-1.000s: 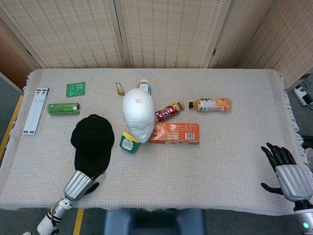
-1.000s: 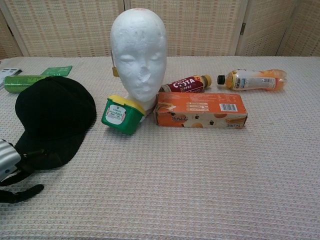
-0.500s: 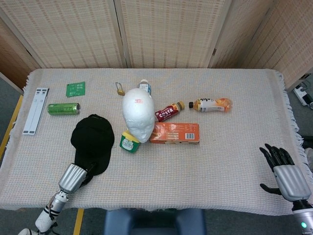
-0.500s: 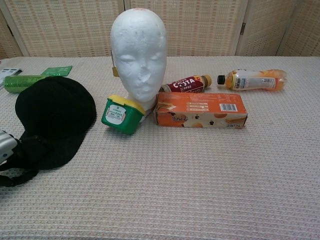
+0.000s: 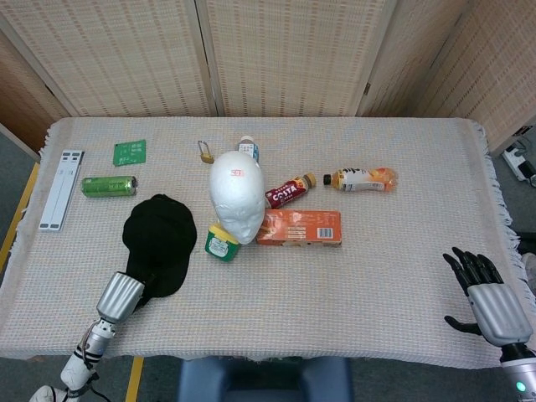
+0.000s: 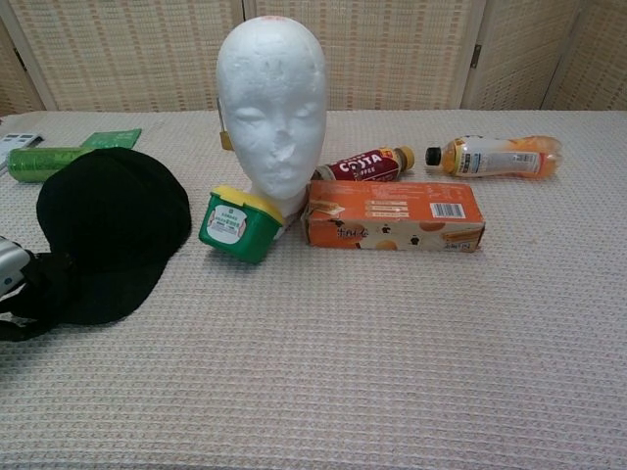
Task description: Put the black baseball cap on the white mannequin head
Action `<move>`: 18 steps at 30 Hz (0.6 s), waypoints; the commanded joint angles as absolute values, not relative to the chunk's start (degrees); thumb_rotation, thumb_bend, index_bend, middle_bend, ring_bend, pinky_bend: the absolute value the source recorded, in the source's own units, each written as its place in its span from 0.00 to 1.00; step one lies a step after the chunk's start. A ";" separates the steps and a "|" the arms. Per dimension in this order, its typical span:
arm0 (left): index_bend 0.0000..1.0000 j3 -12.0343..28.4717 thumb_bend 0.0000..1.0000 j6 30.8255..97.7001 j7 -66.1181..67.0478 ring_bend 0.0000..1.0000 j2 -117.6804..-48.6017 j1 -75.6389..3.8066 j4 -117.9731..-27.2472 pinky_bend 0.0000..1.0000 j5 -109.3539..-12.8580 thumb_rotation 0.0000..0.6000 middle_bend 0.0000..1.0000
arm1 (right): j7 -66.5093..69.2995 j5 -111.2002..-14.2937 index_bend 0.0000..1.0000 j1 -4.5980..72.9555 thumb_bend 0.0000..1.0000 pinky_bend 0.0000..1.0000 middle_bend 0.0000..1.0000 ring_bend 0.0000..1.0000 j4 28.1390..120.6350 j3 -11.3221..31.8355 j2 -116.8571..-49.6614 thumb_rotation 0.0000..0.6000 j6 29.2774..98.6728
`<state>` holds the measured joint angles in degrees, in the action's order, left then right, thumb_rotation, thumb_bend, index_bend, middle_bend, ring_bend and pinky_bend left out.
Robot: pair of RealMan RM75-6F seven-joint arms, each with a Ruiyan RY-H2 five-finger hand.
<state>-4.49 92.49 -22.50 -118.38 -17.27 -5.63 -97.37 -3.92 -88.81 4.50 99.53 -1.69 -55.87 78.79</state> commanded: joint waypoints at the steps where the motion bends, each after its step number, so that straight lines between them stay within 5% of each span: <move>1: 0.67 -3.74 0.40 93.37 -22.95 0.98 -118.08 -17.86 -5.78 1.00 -96.46 1.00 1.00 | -3.95 -89.02 0.00 4.54 0.05 0.00 0.00 0.00 99.57 -1.85 -55.80 1.00 78.65; 18: 0.69 4.68 0.43 107.99 -27.02 0.98 -112.35 -26.14 -8.71 1.00 -88.66 1.00 1.00 | -4.37 -89.62 0.00 4.67 0.05 0.00 0.00 0.00 99.86 -2.44 -55.62 1.00 78.07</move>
